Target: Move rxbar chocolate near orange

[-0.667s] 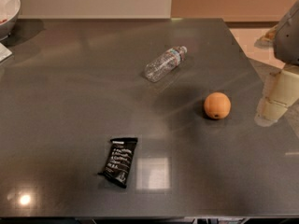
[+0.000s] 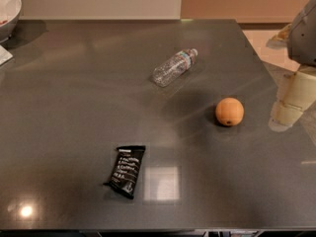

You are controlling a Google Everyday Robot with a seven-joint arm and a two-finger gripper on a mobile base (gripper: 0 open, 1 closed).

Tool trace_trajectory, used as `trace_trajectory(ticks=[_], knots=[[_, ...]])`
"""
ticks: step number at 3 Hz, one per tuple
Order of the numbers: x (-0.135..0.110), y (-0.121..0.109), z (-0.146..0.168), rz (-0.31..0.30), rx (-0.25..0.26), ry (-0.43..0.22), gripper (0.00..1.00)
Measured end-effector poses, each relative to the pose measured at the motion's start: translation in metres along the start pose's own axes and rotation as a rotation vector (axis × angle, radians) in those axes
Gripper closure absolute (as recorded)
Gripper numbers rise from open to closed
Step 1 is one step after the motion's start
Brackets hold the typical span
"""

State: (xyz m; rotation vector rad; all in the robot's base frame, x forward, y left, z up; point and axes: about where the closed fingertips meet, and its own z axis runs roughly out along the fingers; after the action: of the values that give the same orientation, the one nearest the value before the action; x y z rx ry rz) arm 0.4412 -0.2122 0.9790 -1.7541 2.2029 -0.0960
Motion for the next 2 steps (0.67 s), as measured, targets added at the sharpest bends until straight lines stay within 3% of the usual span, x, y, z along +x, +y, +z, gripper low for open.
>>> trace_trajectory(ticks=[1, 2], knots=[[-0.024, -0.009, 0.005, -0.085, -0.014, -0.046, 0.0], [-0.063, -0.016, 0.018, -0.214, -0.043, -0.106, 0.0]])
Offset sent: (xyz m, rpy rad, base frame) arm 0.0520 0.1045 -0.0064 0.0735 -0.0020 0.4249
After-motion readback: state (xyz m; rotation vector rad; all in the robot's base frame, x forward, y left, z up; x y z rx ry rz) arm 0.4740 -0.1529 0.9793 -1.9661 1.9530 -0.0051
